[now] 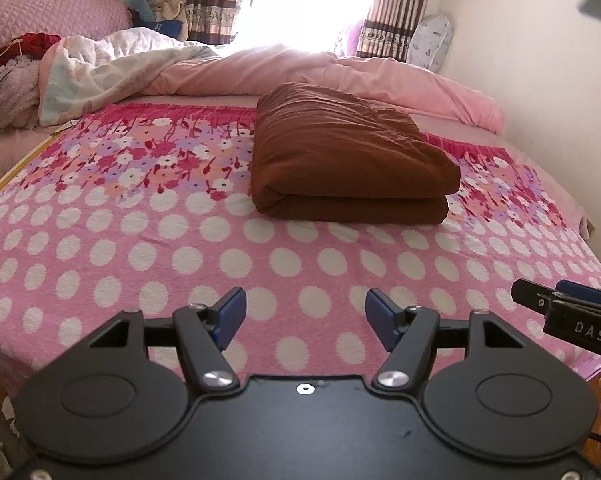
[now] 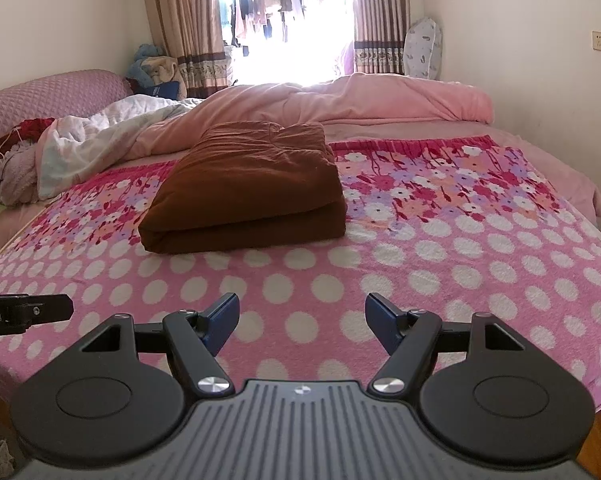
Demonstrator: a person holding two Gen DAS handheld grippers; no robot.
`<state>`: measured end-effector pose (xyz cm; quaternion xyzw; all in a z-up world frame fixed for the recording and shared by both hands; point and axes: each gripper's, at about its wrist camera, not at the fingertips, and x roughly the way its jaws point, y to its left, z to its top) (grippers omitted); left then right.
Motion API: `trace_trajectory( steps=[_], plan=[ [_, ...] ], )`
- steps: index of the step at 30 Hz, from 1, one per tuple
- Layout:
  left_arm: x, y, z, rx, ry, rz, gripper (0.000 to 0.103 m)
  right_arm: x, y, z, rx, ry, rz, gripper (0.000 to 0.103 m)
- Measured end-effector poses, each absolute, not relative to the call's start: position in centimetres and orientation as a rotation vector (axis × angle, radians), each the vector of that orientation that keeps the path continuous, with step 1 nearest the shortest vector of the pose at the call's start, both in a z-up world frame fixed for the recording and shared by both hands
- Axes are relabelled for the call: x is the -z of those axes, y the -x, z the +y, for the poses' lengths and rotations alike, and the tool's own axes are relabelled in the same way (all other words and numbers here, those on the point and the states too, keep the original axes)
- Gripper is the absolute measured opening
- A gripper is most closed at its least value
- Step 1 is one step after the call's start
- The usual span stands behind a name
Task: Fold large clothes
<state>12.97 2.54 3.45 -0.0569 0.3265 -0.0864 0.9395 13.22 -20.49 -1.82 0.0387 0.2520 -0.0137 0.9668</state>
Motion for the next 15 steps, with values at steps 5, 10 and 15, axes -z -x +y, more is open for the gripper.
trace_trajectory(
  steps=[5,10,15],
  plan=[
    [-3.47,-12.98,2.47,0.182,0.109,0.668,0.068,1.88,-13.27,-20.56,0.032,-0.081,0.513,0.084],
    [-3.4,-13.13,2.37,0.184,0.102,0.674,0.068,1.91,-13.29,-20.64,0.031,-0.081,0.515,0.084],
    [-3.29,-13.25,2.35,0.184,0.094,0.675,0.068,1.97,-13.34,-21.0,0.03,-0.081,0.52,0.084]
  ],
)
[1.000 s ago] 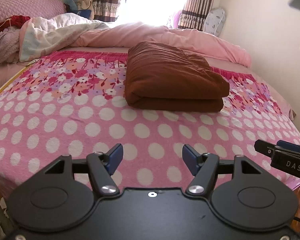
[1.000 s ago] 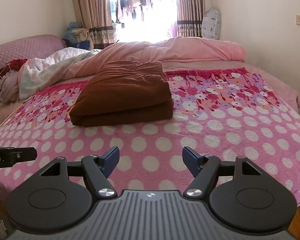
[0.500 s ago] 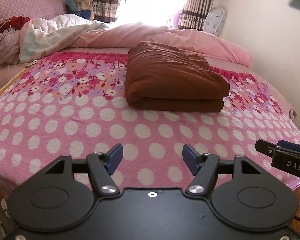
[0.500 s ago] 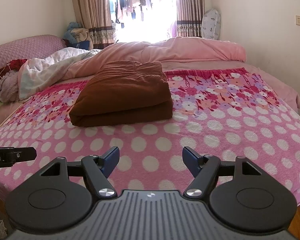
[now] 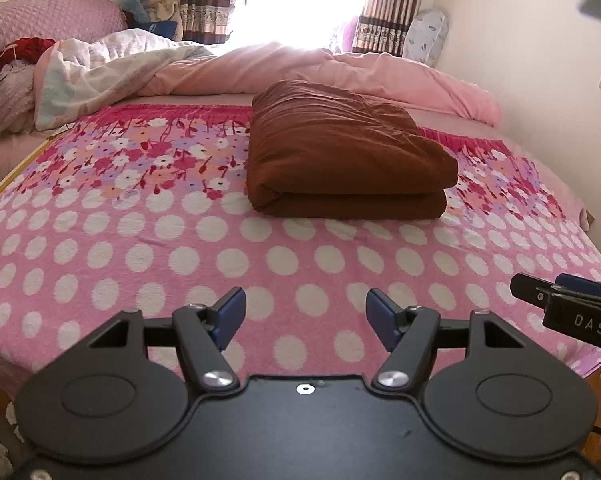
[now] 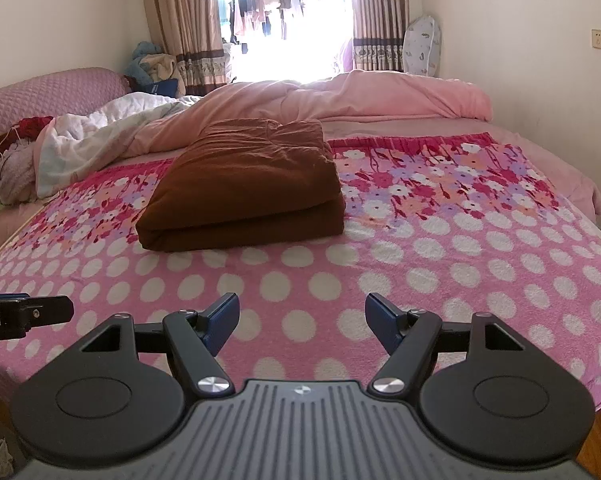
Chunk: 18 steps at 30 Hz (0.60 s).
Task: Fold large clothes
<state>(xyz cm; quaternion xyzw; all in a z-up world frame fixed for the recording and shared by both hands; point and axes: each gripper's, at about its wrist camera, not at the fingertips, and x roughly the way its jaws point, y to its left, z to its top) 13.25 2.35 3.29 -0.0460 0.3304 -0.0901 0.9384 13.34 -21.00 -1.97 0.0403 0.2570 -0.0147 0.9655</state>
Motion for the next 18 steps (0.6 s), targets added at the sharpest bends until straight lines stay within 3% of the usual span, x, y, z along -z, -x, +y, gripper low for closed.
trace_trajectory(
  steps=[18],
  plan=[
    [-3.23,-13.52,2.48,0.178,0.1,0.685,0.069,1.98,-13.43,-20.89,0.03,-0.08,0.52,0.084]
  ],
)
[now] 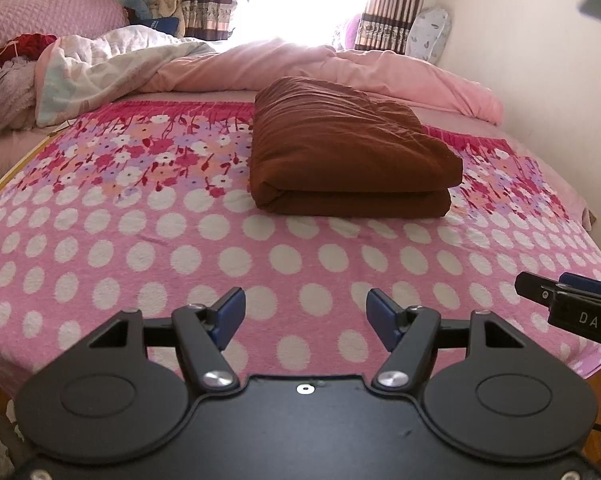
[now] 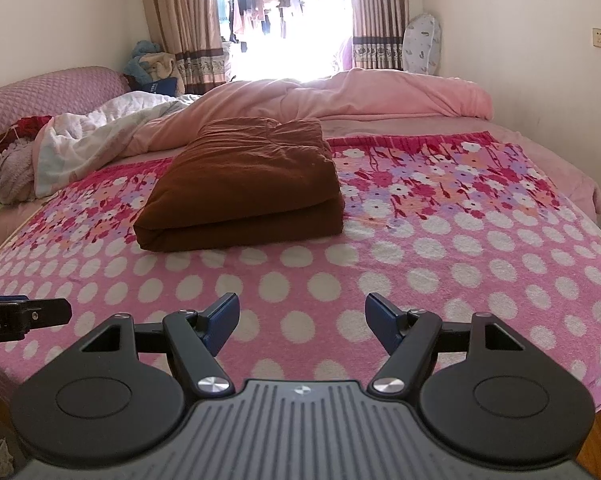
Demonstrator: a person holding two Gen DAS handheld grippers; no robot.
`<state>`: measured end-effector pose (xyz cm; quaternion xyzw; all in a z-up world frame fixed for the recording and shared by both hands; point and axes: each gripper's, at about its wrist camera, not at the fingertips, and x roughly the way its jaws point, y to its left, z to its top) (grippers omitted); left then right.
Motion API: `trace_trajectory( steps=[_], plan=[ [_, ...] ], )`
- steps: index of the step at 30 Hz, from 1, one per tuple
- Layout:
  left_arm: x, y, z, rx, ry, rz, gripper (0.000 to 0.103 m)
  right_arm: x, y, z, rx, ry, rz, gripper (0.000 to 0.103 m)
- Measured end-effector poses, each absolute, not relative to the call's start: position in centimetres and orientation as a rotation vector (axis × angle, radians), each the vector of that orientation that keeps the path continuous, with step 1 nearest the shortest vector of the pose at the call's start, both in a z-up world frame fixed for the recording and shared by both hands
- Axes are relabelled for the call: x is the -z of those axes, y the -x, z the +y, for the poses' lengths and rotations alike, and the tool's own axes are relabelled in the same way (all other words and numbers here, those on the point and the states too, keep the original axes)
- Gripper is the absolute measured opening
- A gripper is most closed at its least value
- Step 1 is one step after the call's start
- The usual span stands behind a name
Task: Fold large clothes
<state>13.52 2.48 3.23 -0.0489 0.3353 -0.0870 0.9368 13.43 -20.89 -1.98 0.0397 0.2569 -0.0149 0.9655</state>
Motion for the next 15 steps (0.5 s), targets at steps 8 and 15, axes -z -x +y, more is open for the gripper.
trace_trajectory(
  steps=[8,15],
  plan=[
    [-3.12,-13.73,2.55,0.169,0.098,0.689,0.069,2.05,-13.57,-20.93,0.03,-0.079,0.52,0.084],
    [-2.96,-14.13,2.59,0.174,0.101,0.698,0.069,2.21,-13.62,-21.03,0.029,-0.078,0.523,0.084]
  ],
)
